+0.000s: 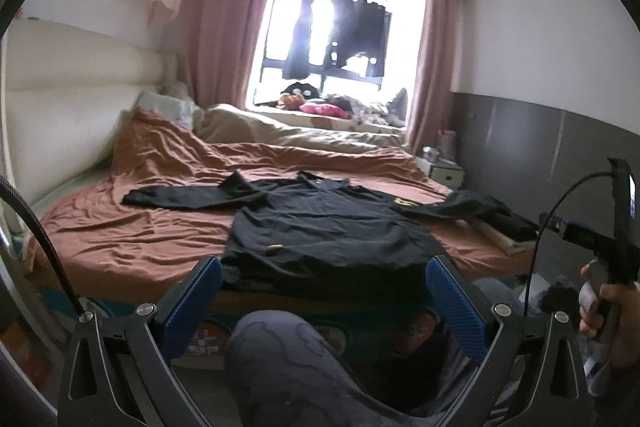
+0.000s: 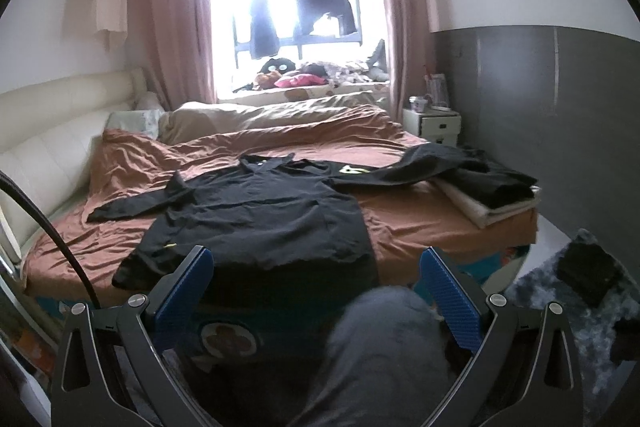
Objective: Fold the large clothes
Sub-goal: 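Move both tools toward the black jacket on the bed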
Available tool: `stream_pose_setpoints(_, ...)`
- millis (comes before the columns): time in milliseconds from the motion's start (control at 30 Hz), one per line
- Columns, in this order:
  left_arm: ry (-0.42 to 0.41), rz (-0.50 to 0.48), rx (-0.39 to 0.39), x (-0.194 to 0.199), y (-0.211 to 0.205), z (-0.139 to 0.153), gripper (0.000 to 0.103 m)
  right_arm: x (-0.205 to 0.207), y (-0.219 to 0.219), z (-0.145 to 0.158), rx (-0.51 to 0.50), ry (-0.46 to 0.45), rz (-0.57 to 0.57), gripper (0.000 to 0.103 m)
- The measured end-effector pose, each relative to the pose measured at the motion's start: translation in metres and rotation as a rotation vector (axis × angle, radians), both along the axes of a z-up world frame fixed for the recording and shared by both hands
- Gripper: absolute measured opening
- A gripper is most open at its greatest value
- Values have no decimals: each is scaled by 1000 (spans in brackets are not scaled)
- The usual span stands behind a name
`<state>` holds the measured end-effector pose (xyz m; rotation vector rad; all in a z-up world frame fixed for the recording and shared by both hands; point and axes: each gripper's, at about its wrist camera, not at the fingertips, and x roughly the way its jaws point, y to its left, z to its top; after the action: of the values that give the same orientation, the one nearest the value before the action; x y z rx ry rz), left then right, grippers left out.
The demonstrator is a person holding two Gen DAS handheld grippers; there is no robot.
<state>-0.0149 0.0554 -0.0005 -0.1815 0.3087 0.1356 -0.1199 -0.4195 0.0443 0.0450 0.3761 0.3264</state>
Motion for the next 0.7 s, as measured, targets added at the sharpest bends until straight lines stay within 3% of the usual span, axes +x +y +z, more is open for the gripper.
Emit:
stream_pose_setpoints(200, 18, 58, -28, 20, 20, 4, 102, 30, 15, -3, 4, 13, 67, 103)
stream_pose_setpoints(367, 37, 91, -1, 43, 41, 7, 102, 65, 27, -9, 0, 28, 95, 103)
stream_pose_setpoints(700, 97, 168, -95, 113, 115, -13, 102, 145, 73, -5, -36, 46, 138, 103)
